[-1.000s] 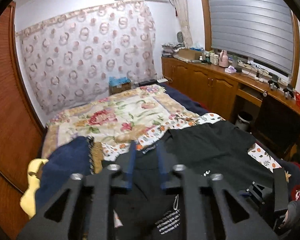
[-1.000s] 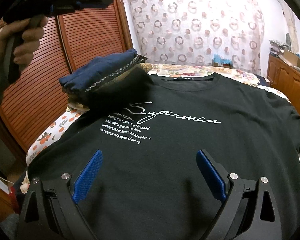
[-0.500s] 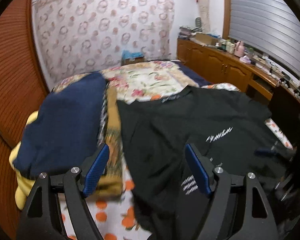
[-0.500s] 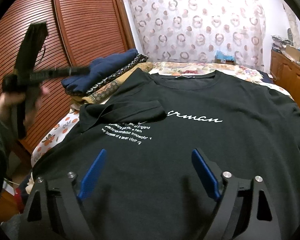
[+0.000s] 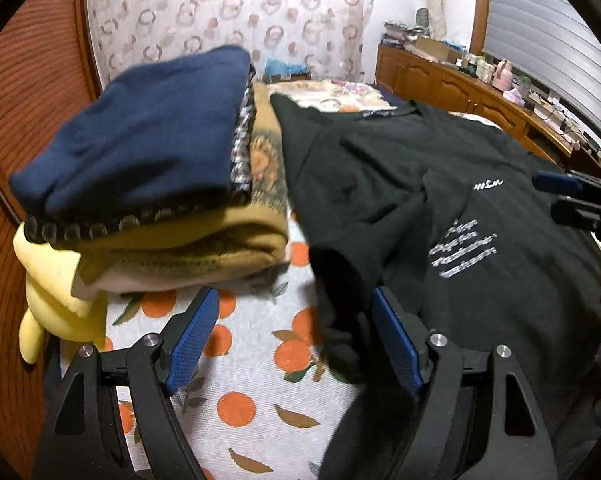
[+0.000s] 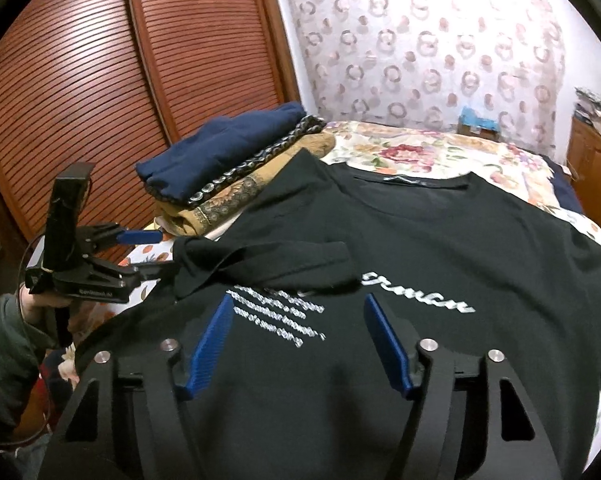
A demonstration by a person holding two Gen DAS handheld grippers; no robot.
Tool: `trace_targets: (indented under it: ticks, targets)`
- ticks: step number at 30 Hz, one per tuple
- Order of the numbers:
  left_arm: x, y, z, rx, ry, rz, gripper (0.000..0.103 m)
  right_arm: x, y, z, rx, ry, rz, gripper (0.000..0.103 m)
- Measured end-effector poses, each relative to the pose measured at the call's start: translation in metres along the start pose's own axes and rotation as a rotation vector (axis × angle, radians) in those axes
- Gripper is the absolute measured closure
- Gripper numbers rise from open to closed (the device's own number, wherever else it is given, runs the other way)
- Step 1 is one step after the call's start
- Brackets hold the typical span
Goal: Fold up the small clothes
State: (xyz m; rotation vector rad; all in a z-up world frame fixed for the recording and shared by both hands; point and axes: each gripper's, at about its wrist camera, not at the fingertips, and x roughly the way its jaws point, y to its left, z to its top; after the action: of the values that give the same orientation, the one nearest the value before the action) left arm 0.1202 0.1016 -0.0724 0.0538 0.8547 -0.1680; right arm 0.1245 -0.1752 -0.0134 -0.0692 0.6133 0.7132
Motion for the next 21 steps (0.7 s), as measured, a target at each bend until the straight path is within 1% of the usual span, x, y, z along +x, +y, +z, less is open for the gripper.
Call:
trace_targets:
  ticks: [5,9,13,16,17,21]
  targets:
    - [0.009,0.003,-0.003,0.001,0.022,-0.010,0.024,0.025,-0.009,0.014,-0.006,0.045,0.001,0.037]
    - [0.015,0.003,-0.006,-0.002,0.025,-0.020,0.024,0.040,-0.010,0.026,0.016,0.070,0.027,0.041]
    - [0.016,0.010,-0.005,-0.035,0.039,-0.040,0.020,0.053,-0.010,0.029,0.027,0.092,0.075,0.047]
    - [0.016,0.008,-0.004,-0.029,0.042,-0.037,0.018,0.064,-0.009,0.029,0.039,0.101,0.072,0.049]
    - [0.017,0.008,-0.004,-0.029,0.046,-0.029,0.013,0.069,-0.008,0.031,0.041,0.104,0.070,0.049]
    - [0.018,0.008,-0.004,-0.037,0.047,-0.029,0.013,0.083,0.001,0.034,0.041,0.111,0.068,0.050]
